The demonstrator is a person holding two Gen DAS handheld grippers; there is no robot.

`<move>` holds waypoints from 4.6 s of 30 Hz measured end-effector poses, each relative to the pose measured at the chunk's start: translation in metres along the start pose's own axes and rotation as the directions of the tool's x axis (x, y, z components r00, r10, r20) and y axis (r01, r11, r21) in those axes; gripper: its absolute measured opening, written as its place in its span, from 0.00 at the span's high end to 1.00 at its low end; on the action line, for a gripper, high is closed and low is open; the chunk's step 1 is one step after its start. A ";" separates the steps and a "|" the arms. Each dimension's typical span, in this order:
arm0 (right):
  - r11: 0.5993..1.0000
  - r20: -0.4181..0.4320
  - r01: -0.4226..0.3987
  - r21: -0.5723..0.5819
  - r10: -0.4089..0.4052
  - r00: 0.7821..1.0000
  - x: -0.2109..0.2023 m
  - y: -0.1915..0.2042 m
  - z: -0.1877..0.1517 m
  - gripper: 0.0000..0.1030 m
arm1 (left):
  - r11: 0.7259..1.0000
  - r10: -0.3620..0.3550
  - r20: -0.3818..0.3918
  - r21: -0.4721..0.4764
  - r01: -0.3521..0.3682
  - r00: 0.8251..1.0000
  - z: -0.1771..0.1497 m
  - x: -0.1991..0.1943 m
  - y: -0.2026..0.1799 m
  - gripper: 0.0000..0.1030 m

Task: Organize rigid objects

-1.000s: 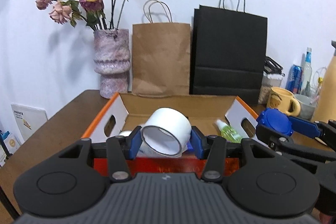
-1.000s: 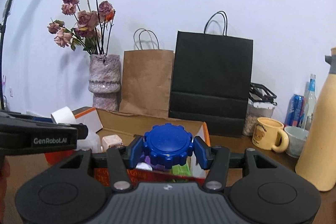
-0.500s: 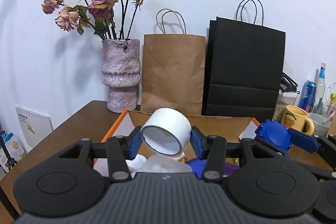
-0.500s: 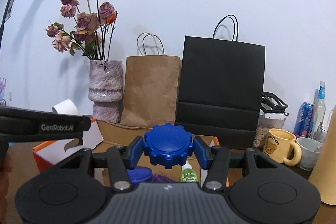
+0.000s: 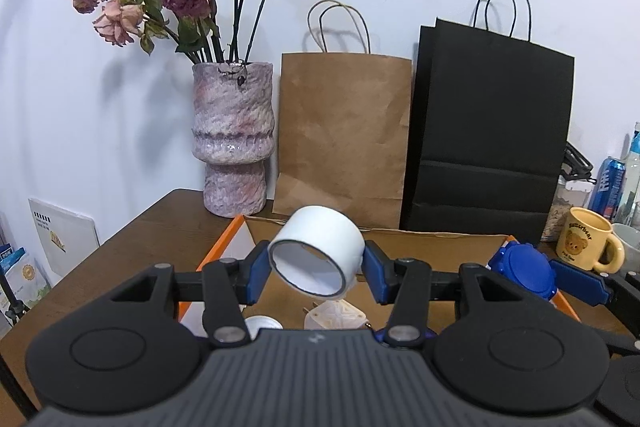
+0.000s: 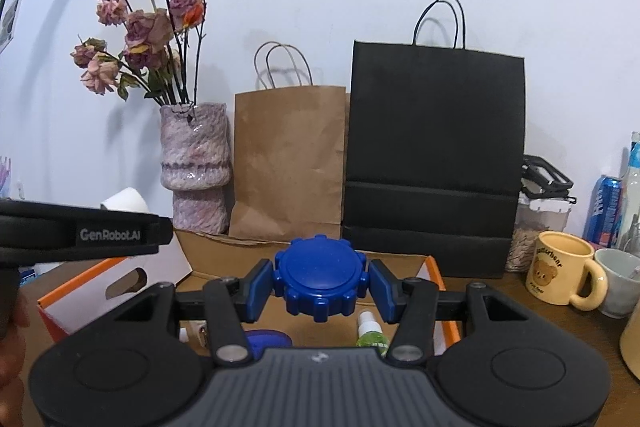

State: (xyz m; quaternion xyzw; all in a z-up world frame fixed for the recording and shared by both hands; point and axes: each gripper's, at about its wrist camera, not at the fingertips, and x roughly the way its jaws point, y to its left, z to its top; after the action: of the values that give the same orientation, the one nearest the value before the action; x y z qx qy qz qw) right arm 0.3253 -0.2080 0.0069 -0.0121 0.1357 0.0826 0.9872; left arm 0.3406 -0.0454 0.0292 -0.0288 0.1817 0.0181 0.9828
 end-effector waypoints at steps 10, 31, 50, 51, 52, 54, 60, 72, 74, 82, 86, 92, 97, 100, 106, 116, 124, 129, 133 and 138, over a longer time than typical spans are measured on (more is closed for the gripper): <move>1.000 -0.042 -0.019 -0.004 0.018 0.999 0.023 -0.003 -0.001 0.50 | 1.000 0.009 -0.025 0.025 -0.008 1.000 0.001 0.023 0.001 0.51; 0.999 -0.050 0.043 0.003 -0.043 0.998 0.024 -0.008 -0.005 0.00 | 0.997 0.065 -0.023 0.033 -0.064 0.998 0.005 0.023 0.005 0.00; 0.999 -0.043 0.043 0.026 -0.042 0.998 -0.025 -0.015 -0.003 0.00 | 0.998 0.037 -0.034 0.044 -0.036 0.999 -0.001 -0.018 0.012 0.00; 0.999 -0.043 0.041 0.029 -0.040 0.998 -0.029 -0.016 -0.003 0.00 | 0.998 0.036 -0.033 0.045 -0.035 0.999 -0.001 -0.023 0.013 0.00; 0.999 -0.042 0.040 0.030 -0.038 0.998 -0.033 -0.016 -0.002 0.00 | 0.998 0.034 -0.032 0.044 -0.033 0.999 -0.001 -0.027 0.013 0.00; 0.999 -0.041 0.039 0.034 -0.038 0.998 -0.044 -0.016 -0.001 0.00 | 0.999 0.029 -0.030 0.042 -0.027 0.999 -0.002 -0.038 0.016 0.00; 0.999 -0.036 0.040 0.032 -0.039 0.999 -0.080 -0.012 0.001 0.00 | 0.998 0.018 -0.014 0.053 -0.017 1.000 -0.004 -0.078 0.023 0.00; 0.999 -0.041 0.008 0.044 -0.006 0.999 -0.164 -0.001 -0.012 0.00 | 0.997 0.010 -0.012 0.077 -0.009 1.000 -0.024 -0.157 0.029 0.00; 0.999 -0.043 0.007 0.040 -0.005 0.999 -0.177 0.001 -0.015 0.00 | 0.997 0.006 -0.016 0.078 -0.004 1.000 -0.030 -0.169 0.030 0.00; 0.999 -0.056 -0.001 0.035 0.003 0.998 -0.224 0.010 -0.031 0.00 | 0.995 -0.001 -0.034 0.098 0.004 0.999 -0.056 -0.213 0.032 0.00; 1.000 -0.064 -0.007 0.029 0.009 0.998 -0.248 0.015 -0.040 0.00 | 0.996 -0.010 -0.045 0.088 0.014 0.999 -0.069 -0.233 0.036 0.00; 1.000 -0.067 -0.020 0.024 0.022 0.998 -0.277 0.022 -0.054 0.00 | 0.995 -0.010 -0.068 0.100 0.017 0.998 -0.089 -0.256 0.038 0.00; 0.999 -0.083 -0.025 0.021 0.027 0.996 -0.290 0.027 -0.063 0.00 | 0.995 -0.018 -0.105 0.095 0.029 0.994 -0.105 -0.267 0.040 0.00; 0.999 -0.089 -0.028 0.019 0.029 0.996 -0.295 0.030 -0.066 0.00 | 0.995 -0.024 -0.121 0.090 0.035 0.992 -0.112 -0.271 0.042 0.00; 0.999 -0.084 -0.032 0.012 0.033 0.996 -0.303 0.033 -0.068 0.00 | 0.995 -0.023 -0.130 0.088 0.034 0.991 -0.117 -0.276 0.044 0.00; 0.999 -0.080 -0.037 0.003 0.037 0.996 -0.305 0.038 -0.066 0.00 | 0.996 -0.021 -0.130 0.085 0.032 0.991 -0.118 -0.278 0.045 0.00; 0.999 -0.080 -0.038 0.002 0.038 0.996 -0.305 0.039 -0.066 0.00 | 0.996 -0.022 -0.129 0.087 0.033 0.991 -0.117 -0.279 0.046 0.00; 0.999 -0.080 -0.038 0.001 0.038 0.996 -0.304 0.040 -0.066 0.00 | 0.996 -0.021 -0.128 0.089 0.033 0.992 -0.117 -0.279 0.045 0.00; 0.999 -0.079 -0.038 0.001 0.038 0.996 -0.304 0.040 -0.066 0.00 | 0.995 -0.021 -0.126 0.091 0.032 0.992 -0.116 -0.279 0.044 0.00; 0.999 -0.079 -0.036 0.001 0.036 0.996 -0.304 0.040 -0.066 0.00 | 0.995 -0.020 -0.125 0.092 0.032 0.992 -0.116 -0.280 0.043 0.00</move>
State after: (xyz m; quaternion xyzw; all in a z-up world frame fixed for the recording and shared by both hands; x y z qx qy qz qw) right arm 0.0122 -0.2198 0.0257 -0.0133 0.1749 0.1000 0.9794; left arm 0.0364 -0.0167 0.0190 0.0140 0.2426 -0.0050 0.9700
